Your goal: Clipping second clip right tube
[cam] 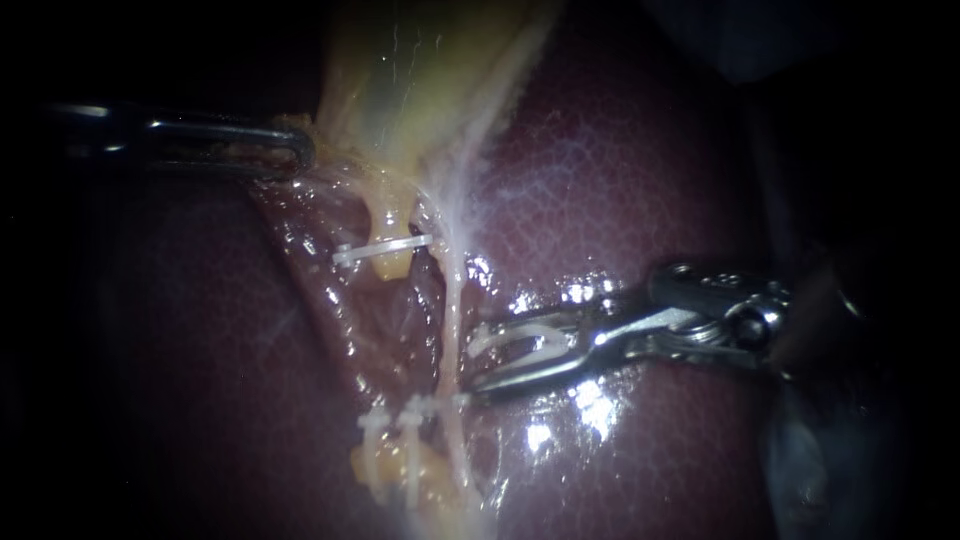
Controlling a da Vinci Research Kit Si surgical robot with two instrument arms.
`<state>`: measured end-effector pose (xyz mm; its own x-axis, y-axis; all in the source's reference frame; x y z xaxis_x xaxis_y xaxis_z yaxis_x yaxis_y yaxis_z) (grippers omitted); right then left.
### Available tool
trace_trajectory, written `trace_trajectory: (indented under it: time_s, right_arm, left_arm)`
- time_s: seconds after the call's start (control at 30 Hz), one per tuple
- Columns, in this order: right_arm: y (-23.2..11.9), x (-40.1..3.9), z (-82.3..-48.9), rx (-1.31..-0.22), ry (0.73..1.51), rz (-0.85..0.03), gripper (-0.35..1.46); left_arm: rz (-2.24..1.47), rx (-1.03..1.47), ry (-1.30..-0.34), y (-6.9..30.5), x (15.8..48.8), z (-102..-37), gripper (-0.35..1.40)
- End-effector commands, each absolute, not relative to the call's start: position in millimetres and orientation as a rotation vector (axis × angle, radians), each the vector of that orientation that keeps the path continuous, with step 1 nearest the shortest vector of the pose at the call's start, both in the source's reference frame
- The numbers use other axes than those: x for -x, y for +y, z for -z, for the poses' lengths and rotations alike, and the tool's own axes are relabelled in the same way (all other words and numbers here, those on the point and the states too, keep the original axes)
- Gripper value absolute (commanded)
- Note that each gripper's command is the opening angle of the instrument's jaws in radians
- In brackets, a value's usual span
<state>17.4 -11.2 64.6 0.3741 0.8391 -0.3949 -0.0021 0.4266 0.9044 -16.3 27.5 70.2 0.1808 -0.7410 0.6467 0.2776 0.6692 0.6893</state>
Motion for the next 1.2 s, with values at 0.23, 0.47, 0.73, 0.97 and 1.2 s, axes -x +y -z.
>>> trace_trajectory:
  time_s: [0.23, 0.47, 0.73, 0.97, 1.2]
  right_arm:
    - [-11.7, -19.0, -65.3, -1.035, 1.106, -0.732, 0.49]
    - [-11.9, -19.7, -64.9, -1.101, 1.157, -0.795, 0.5]
    - [-12.1, -19.9, -64.7, -1.124, 1.154, -0.809, 0.5]
    - [-12.2, -20.3, -64.5, -1.127, 1.157, -0.807, 0.5]
    - [-12.6, -21.3, -63.9, -1.176, 1.198, -0.812, 0.5]
  left_arm:
    - [0.758, -0.471, -1.183, 27.4, 16.3, -70.3, -0.35]
    - [0.758, -0.471, -1.183, 27.4, 16.3, -70.3, -0.35]
    - [0.758, -0.471, -1.183, 27.4, 16.3, -70.3, -0.35]
    - [0.758, -0.471, -1.183, 27.4, 16.3, -70.3, -0.35]
    - [0.758, -0.471, -1.183, 27.4, 16.3, -70.3, -0.35]
